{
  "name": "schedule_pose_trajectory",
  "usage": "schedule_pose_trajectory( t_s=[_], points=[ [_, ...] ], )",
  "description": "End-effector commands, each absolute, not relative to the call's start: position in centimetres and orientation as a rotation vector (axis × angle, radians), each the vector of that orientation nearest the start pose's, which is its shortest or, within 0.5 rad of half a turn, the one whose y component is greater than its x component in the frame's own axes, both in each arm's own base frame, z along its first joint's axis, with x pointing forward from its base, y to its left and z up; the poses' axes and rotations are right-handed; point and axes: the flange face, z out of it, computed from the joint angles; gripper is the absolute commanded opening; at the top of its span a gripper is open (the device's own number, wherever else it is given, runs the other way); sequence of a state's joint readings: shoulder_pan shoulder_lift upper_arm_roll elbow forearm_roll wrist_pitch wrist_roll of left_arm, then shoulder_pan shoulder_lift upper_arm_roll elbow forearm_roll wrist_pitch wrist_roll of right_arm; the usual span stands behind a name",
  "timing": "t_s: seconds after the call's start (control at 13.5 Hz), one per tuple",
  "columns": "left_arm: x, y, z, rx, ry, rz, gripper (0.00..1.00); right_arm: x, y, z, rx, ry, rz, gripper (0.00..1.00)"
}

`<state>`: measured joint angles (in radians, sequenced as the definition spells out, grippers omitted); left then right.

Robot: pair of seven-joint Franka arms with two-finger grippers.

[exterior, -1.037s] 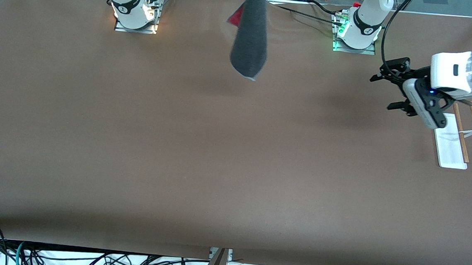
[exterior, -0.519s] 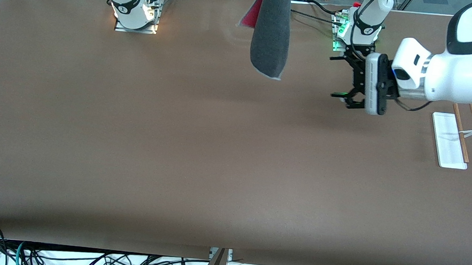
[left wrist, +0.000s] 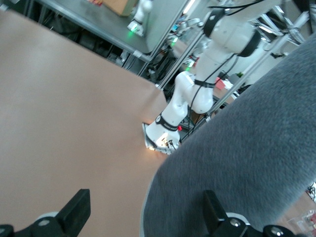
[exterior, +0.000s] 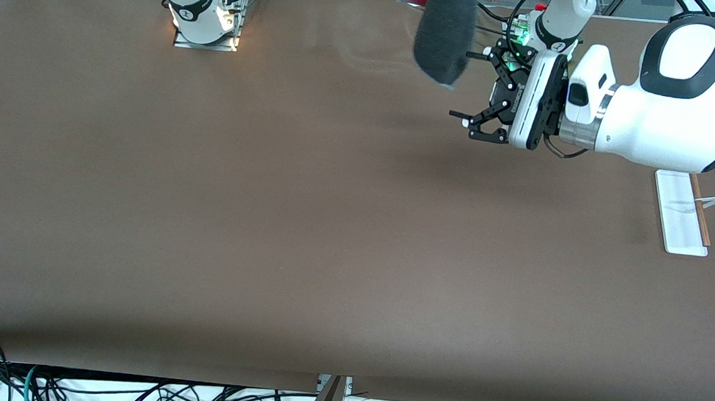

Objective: Pass towel and hang on rack
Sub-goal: 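Carry the towel toward the left gripper while the left gripper approaches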

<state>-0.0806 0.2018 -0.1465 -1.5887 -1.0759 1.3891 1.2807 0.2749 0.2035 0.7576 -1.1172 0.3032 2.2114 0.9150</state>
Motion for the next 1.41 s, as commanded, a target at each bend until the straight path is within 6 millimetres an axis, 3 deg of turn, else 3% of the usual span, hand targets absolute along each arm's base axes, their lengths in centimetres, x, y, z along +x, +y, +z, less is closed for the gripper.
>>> schedule_pose_trajectory(
  t_s=[0.0, 0.22, 0.37, 0.59, 0.96, 1.04, 1.11, 1.19, 1.33],
  points=[
    [55.4, -21.3, 56.1, 1.262, -1.450, 0.421, 1.00, 36.5, 48.8, 84.0, -2.093, 0.032, -0.163, 0.00],
    [54.7, -21.0, 56.3, 1.140, -1.411, 0.447, 1.00, 36.5, 48.8, 84.1, -2.092, 0.049, -0.157, 0.00],
    [54.3, -21.1, 56.3, 1.091, -1.418, 0.471, 0.93, 36.8, 48.6, 84.0, -2.093, 0.050, -0.160, 0.00],
    [55.0, -21.4, 55.4, 1.084, -1.416, 0.571, 1.00, 37.5, 48.2, 83.9, -2.096, 0.062, -0.165, 0.00],
    [52.3, -25.9, 53.2, 1.110, -1.344, 0.639, 1.00, 40.6, 46.3, 83.3, -2.088, 0.137, -0.171, 0.00],
    [52.0, -26.2, 53.1, 1.115, -1.344, 0.638, 0.81, 41.5, 45.7, 83.1, -2.096, 0.156, -0.183, 0.00],
    [51.9, -26.3, 53.3, 1.112, -1.348, 0.638, 0.06, 42.4, 45.2, 82.7, -2.102, 0.177, -0.191, 0.00],
    [51.6, -26.4, 53.9, 1.108, -1.359, 0.645, 0.00, 42.7, 45.0, 82.6, -2.103, 0.185, -0.192, 0.00],
    [51.4, -26.6, 54.1, 1.104, -1.363, 0.642, 0.00, 43.4, 44.7, 82.3, -2.100, 0.201, -0.185, 0.00]
  ],
)
